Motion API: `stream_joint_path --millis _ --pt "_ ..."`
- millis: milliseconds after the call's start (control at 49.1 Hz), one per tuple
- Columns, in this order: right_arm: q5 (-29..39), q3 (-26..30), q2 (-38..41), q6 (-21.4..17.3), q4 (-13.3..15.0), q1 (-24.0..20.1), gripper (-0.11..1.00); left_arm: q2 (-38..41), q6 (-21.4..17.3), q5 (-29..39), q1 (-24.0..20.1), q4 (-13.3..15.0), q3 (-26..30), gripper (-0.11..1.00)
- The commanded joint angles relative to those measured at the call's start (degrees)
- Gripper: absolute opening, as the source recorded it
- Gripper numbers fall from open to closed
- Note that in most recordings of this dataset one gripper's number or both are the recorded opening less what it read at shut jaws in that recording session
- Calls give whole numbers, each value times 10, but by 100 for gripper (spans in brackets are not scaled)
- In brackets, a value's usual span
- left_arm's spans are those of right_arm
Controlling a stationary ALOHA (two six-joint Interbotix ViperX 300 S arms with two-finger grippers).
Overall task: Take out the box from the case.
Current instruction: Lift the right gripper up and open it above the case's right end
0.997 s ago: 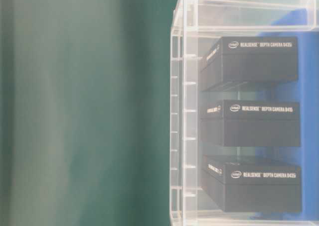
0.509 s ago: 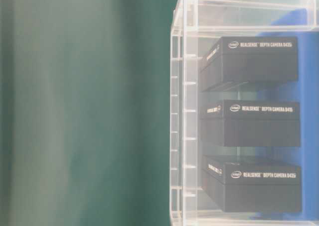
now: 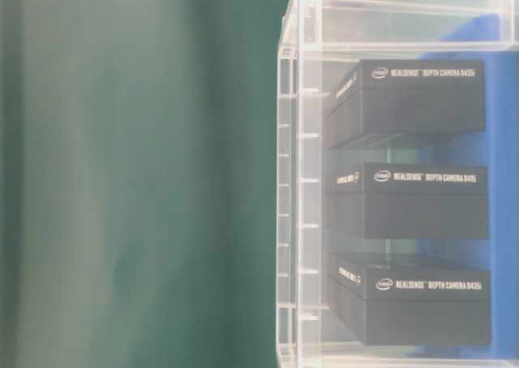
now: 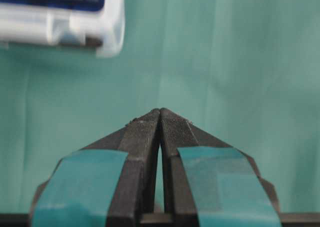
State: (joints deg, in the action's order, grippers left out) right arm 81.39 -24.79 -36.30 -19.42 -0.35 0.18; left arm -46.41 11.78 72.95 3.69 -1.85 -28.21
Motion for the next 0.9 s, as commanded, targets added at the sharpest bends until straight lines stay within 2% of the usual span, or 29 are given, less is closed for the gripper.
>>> stream_joint_path --millis 0,244,346,468,529,550,672,875 --pt "42 16 5 -6 0 0 0 13 1 35 4 1 23 1" --pt "45 16 7 -16 1 0 0 26 7 54 5 1 33 1" --pt "43 16 9 -62 0 1 0 25 55 57 6 2 33 1" --pt "43 16 12 -180 10 0 0 26 154 59 6 -2 32 1" --pt "45 16 13 -248 20 0 0 27 225 61 6 -7 32 1" --pt "47 15 13 -285 26 1 0 28 245 62 7 -8 32 1" --pt "52 16 13 -417 42 0 0 34 376 75 6 -15 33 1" --pt "53 18 22 -578 47 0 0 47 558 125 7 -18 37 1"
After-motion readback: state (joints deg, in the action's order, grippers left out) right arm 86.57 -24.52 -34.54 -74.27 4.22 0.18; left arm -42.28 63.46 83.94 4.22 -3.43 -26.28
